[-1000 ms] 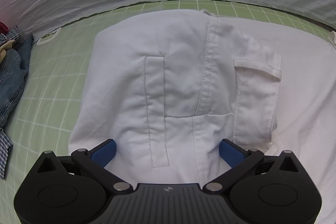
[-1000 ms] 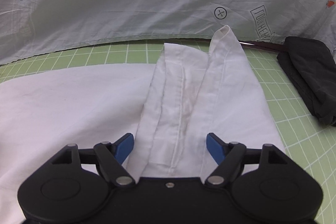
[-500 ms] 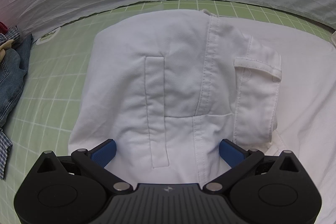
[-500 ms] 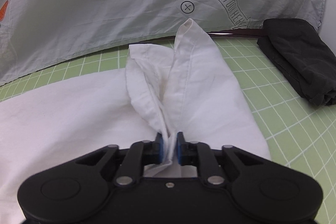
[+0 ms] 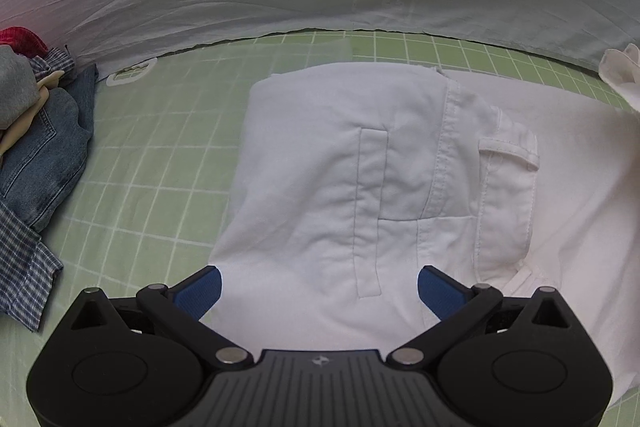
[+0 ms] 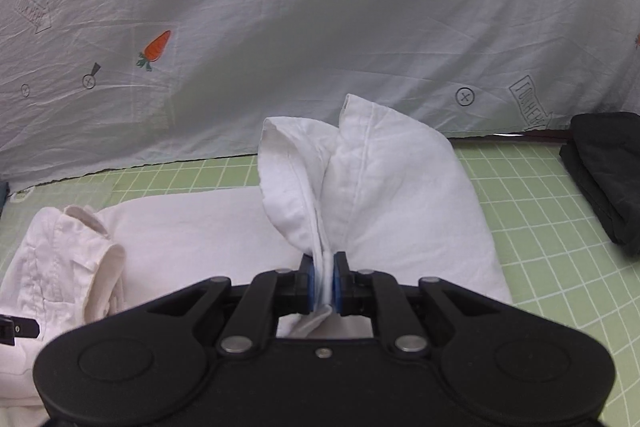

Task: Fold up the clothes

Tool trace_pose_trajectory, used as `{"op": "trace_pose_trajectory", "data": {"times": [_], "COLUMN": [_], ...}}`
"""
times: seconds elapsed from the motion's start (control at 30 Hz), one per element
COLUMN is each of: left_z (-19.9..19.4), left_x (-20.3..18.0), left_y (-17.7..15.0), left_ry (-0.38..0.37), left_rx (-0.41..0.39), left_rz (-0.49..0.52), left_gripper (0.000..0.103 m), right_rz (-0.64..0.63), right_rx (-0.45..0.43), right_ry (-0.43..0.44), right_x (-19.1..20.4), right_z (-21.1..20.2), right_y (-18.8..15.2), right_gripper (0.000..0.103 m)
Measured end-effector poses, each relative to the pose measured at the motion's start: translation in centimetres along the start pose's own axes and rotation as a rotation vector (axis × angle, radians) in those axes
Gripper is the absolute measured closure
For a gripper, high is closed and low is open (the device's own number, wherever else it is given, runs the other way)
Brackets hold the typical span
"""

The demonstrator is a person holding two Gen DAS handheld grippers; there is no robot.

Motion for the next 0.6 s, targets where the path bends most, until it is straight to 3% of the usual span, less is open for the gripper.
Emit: {"op": "trace_pose_trajectory", "data": {"times": [0.07,0.17,0.23,0.3,0.37,0.6], "left_z": [-0.2,-0.1,-0.1,-0.1,0.2,0.9], "left_x": [0.8,1.7,1.8,1.7,1.5,0.3], "left_y": [-0.3,-1.2,-1.7,-2.0,-2.3,-2.5], "left_ry": [0.002,0.000,-0.011,-0.022,-0.034,-0.067], "left_rx": [-0.001,0.014,0.019,0.023,0.034,0.053], "left_rz": [-0.005,-0.009,0.000,0.014,0.026,0.073], "left_gripper": [0.000,0.000,0.000,0.000,0.000,0.000], "right_rz": [-0.032,-0.088,-0.136,-0.163,-0.113,0.043], "right_rx": [0.027,0.132,0.184,0.169,0.159,0.063], "right_ry": [0.029,0.002,-0.032,-0.038,-0.014,-0.064], "right_x": [2.5,5.5,6.9,7.5,7.5,4.9], "right_z": [0.1,2.4,3.7,3.1,2.2,-1.7], "right_y": [-0.5,-3.1,-4.9,-4.8,-4.5,-3.8], "right_gripper": [0.093,0.075,0.070,0.057,0.052,0.047]}}
Point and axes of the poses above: each gripper's, at about its wrist camera, not at the fingertips, and z roughly the way its jaws point, x to its left, y to its top, the point moved 9 cm from there along z, roughly the way its jaws point, and after that the axes turned 6 degrees about -z, right-handed, at the moved point
